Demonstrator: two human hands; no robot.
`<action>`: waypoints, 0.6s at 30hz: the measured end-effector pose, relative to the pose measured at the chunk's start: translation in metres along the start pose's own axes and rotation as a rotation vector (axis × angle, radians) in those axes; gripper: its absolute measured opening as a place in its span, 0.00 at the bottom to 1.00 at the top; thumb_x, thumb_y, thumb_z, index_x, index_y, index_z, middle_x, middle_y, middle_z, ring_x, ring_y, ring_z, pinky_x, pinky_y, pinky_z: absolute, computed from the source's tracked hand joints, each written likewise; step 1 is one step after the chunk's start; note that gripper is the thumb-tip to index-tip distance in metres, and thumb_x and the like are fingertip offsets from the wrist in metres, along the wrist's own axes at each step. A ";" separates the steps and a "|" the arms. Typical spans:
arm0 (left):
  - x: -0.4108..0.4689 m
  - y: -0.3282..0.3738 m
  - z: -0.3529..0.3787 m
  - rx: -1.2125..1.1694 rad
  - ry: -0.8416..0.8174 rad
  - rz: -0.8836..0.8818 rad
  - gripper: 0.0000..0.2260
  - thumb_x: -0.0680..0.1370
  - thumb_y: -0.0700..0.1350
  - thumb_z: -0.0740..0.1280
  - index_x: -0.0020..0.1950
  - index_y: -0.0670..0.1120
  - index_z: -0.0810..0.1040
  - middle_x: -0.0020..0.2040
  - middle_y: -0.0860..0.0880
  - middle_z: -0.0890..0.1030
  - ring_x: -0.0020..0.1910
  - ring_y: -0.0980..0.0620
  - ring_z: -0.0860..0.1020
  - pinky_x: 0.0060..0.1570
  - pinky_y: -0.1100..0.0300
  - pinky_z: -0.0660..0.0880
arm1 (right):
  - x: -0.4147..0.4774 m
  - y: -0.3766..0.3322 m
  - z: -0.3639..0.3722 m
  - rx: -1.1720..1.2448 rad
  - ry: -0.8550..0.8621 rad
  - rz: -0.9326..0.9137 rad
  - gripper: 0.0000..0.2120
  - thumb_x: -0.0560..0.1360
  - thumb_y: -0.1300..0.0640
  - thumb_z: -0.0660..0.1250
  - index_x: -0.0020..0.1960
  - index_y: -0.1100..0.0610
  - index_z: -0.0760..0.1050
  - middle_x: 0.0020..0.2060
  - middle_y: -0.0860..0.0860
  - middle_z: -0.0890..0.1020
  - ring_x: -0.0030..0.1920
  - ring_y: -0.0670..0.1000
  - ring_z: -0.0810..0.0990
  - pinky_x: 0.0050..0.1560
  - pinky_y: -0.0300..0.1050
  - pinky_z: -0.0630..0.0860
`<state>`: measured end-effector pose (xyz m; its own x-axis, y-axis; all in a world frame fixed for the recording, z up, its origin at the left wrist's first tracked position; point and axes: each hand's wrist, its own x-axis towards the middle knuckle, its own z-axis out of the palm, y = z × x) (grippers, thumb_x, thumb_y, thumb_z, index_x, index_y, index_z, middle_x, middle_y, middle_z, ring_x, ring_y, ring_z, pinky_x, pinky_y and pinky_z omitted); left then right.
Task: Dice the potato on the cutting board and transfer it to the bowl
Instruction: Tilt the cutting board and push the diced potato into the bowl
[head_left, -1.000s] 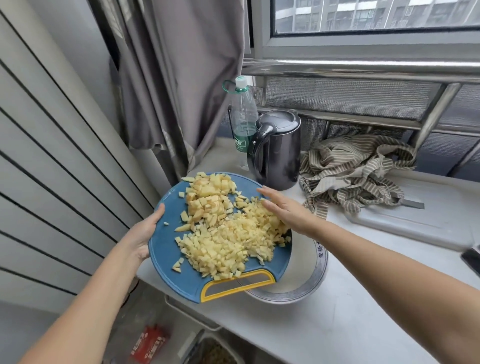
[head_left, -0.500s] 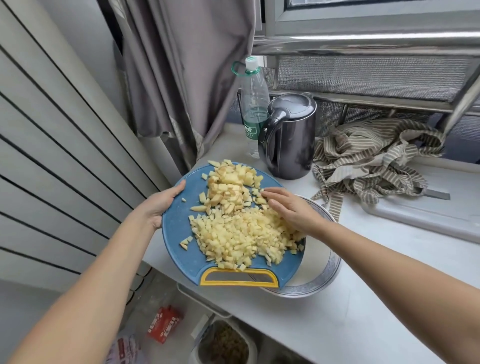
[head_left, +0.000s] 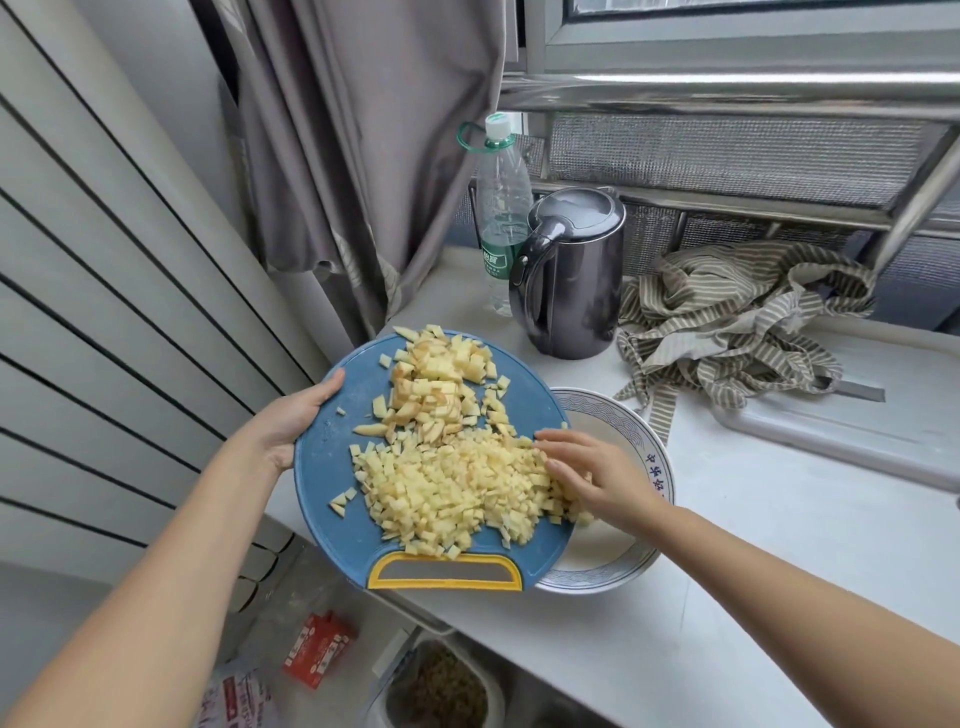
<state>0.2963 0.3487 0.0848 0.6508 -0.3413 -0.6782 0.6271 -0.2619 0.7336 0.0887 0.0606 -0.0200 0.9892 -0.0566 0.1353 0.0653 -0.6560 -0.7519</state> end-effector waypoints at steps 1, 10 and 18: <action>-0.001 -0.001 -0.001 -0.005 -0.004 -0.002 0.19 0.81 0.56 0.57 0.55 0.42 0.78 0.44 0.40 0.85 0.38 0.44 0.84 0.36 0.48 0.82 | -0.004 0.001 0.000 -0.006 -0.001 -0.007 0.23 0.78 0.40 0.55 0.62 0.51 0.79 0.63 0.41 0.76 0.62 0.38 0.73 0.62 0.28 0.65; -0.009 0.009 -0.002 0.026 0.022 0.015 0.19 0.82 0.55 0.57 0.53 0.41 0.78 0.43 0.41 0.85 0.35 0.45 0.84 0.32 0.50 0.82 | -0.020 0.003 -0.034 -0.176 -0.160 0.138 0.14 0.79 0.46 0.62 0.51 0.52 0.84 0.43 0.46 0.85 0.42 0.45 0.80 0.46 0.43 0.74; -0.012 0.012 0.013 0.008 0.062 0.002 0.18 0.81 0.55 0.58 0.51 0.41 0.78 0.38 0.41 0.84 0.33 0.45 0.84 0.32 0.48 0.81 | -0.010 -0.062 0.000 -0.130 0.158 0.120 0.22 0.73 0.37 0.64 0.55 0.54 0.73 0.52 0.45 0.70 0.53 0.44 0.68 0.51 0.37 0.64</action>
<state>0.2902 0.3377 0.1021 0.6775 -0.2855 -0.6779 0.6226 -0.2682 0.7351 0.0751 0.1025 0.0253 0.9555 -0.2500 0.1568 -0.0790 -0.7285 -0.6804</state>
